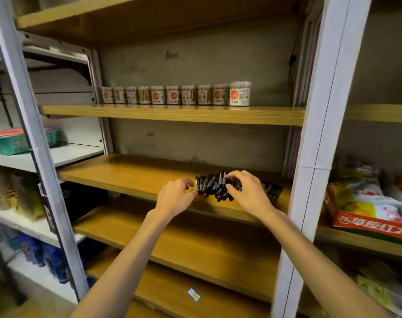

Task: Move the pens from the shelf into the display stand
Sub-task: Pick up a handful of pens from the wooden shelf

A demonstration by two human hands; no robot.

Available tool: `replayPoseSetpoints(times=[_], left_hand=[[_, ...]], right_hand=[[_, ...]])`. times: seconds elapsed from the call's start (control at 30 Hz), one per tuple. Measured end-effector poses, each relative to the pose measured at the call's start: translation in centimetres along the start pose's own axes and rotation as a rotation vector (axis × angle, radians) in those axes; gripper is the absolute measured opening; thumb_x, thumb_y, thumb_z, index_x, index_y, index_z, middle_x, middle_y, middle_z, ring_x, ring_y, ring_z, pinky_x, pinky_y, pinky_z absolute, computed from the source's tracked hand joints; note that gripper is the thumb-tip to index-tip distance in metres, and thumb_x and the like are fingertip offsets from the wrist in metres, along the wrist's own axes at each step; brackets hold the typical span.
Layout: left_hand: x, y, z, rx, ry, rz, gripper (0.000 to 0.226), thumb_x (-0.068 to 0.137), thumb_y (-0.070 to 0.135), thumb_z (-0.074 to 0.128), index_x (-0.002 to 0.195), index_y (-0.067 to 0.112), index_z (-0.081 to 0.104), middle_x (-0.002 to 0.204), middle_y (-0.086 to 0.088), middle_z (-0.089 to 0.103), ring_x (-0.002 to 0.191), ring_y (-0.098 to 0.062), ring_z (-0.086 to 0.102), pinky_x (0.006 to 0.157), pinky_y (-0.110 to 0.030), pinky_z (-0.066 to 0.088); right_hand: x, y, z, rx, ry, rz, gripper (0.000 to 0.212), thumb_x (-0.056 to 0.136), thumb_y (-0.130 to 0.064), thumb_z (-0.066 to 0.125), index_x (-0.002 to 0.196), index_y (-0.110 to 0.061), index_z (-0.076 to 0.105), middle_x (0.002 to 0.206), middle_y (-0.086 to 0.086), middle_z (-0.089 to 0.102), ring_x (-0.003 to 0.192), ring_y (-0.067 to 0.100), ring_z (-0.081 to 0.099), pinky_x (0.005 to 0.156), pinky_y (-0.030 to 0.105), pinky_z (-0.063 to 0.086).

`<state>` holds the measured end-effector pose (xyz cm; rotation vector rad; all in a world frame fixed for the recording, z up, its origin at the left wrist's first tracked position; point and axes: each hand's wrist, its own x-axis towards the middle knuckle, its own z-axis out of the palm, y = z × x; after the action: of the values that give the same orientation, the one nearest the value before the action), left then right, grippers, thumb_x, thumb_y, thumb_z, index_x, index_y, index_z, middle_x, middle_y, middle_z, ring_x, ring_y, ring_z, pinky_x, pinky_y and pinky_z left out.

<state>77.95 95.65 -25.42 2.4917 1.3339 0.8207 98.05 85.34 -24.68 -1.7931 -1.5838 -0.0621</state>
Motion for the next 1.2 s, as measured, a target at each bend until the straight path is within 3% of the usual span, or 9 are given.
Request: replayPoseSetpoints(times=[0.2,0.27,0.43,0.6,0.73,0.9,1.03,1.2], left_hand=[[3.6,-0.9,2.2,-0.008,0.009,-0.099,0.026,0.099,0.045,0.057,0.109,0.023,0.067,0.082,0.001,0.072,0.071,-0.016,0.066,0.057,-0.027,0.05],[4.7,-1.1,2.8,-0.009,0.014,-0.139,0.031,0.098,0.048,0.057,0.101,0.02,0.069,0.076,0.0,0.07,0.07,-0.019,0.066,0.057,-0.028,0.05],[7.8,-1.5,4.0,-0.032,0.0,-0.176,0.046,0.096,0.054,0.058,0.085,0.011,0.068,0.073,-0.003,0.07,0.069,-0.021,0.068,0.066,-0.033,0.058],[9.3,-1.8,4.8,0.015,-0.062,-0.205,0.047,0.089,0.061,0.064,0.083,0.014,0.065,0.079,-0.001,0.068,0.074,-0.019,0.068,0.07,-0.033,0.06],[10.0,-1.7,4.7,0.117,-0.058,-0.226,0.054,0.083,0.07,0.065,0.076,0.016,0.06,0.076,0.002,0.063,0.07,-0.017,0.06,0.06,-0.029,0.047],[11.0,-1.7,4.7,0.209,-0.129,-0.235,0.062,0.085,0.072,0.06,0.102,0.013,0.065,0.095,-0.002,0.065,0.09,-0.023,0.061,0.08,-0.033,0.051],[11.5,-1.6,4.5,0.318,-0.189,-0.252,0.076,0.083,0.081,0.052,0.115,0.014,0.063,0.107,-0.003,0.065,0.099,-0.024,0.061,0.087,-0.034,0.051],[11.8,-1.1,4.7,0.466,-0.208,-0.244,0.066,0.091,0.074,0.045,0.114,0.015,0.064,0.099,-0.002,0.06,0.088,-0.022,0.055,0.072,-0.03,0.042]], right_hand=[[2.3,1.5,2.1,0.042,0.008,0.034,0.023,0.1,-0.031,0.06,0.123,-0.031,0.062,0.121,-0.008,0.057,0.123,0.015,0.049,0.093,0.031,0.037],[2.9,1.7,2.4,0.027,0.004,0.028,0.023,0.1,-0.032,0.059,0.123,-0.031,0.062,0.12,-0.009,0.057,0.122,0.016,0.05,0.095,0.033,0.04],[4.7,2.1,2.2,0.003,0.045,0.062,0.023,0.101,-0.031,0.058,0.124,-0.03,0.062,0.125,-0.008,0.058,0.128,0.017,0.048,0.103,0.039,0.041],[5.7,2.1,1.8,-0.019,0.055,0.086,0.025,0.101,-0.033,0.058,0.126,-0.03,0.062,0.131,-0.008,0.06,0.129,0.016,0.05,0.107,0.042,0.043],[6.1,2.3,2.0,-0.034,0.072,0.097,0.027,0.101,-0.034,0.058,0.127,-0.03,0.062,0.133,-0.007,0.06,0.131,0.017,0.049,0.108,0.04,0.042],[6.4,2.3,2.0,-0.042,0.077,0.107,0.027,0.1,-0.033,0.058,0.127,-0.031,0.062,0.133,-0.006,0.061,0.131,0.017,0.05,0.107,0.039,0.041],[6.6,2.1,1.7,-0.054,0.085,0.119,0.028,0.1,-0.034,0.058,0.128,-0.03,0.062,0.134,-0.005,0.061,0.13,0.018,0.051,0.104,0.038,0.041],[6.6,2.1,1.3,-0.055,0.085,0.122,0.03,0.1,-0.033,0.059,0.129,-0.029,0.062,0.133,-0.004,0.062,0.128,0.018,0.054,0.105,0.038,0.043]])
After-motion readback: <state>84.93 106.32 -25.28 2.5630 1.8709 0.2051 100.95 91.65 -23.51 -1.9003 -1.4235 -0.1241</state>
